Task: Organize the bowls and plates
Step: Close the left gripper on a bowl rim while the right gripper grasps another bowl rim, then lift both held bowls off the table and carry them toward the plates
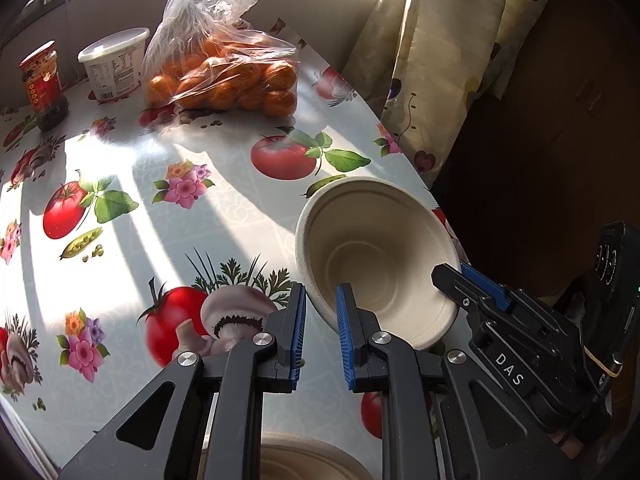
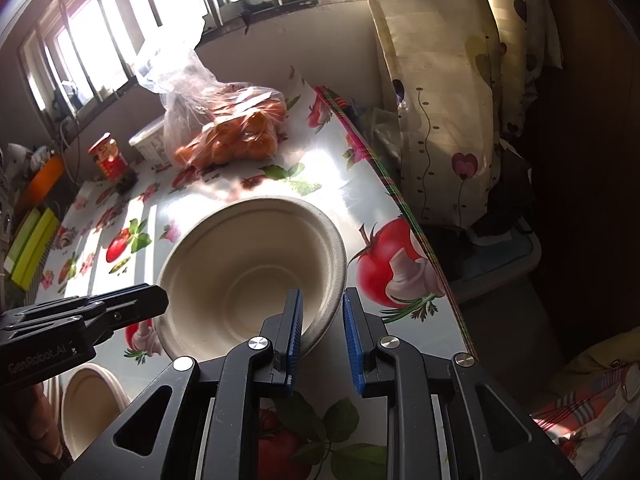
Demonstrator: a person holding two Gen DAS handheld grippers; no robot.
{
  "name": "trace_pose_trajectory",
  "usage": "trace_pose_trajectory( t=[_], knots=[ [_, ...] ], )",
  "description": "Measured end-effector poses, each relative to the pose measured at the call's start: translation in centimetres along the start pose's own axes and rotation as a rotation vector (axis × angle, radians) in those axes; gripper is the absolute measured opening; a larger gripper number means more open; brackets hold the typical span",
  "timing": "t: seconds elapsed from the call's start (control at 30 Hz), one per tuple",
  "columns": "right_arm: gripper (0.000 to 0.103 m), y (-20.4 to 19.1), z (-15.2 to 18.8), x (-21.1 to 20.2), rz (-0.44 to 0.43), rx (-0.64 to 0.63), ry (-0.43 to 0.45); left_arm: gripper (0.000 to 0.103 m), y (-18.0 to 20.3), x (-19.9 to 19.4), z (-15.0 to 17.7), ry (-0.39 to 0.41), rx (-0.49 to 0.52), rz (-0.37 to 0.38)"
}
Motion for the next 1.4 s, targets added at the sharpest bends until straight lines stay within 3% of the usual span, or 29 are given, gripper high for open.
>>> trace_pose_trajectory(
  t=[0.93, 1.4],
  knots=[
    [0.02, -3.7, 0.5, -4.2, 0.011, -0.055, 0.074, 0.017, -0.7, -4.5, 1.5, 0.098, 0.001, 0.011],
    [0.02, -7.2, 2.3, -6.7, 0.002, -0.087, 0.1, 0.017, -2.6, -8.2, 3.9, 0.152, -0.012, 0.02]
  ],
)
Point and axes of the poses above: each gripper's, at about its wrist camera, not at the fingertips, and x roughly the way its jaws point, y to its right, z to its underside, the point moved 4 cm from there along x, roughly the way its jaws point, and after that the axes turned 15 degrees about -z, right-handed, at the moved point
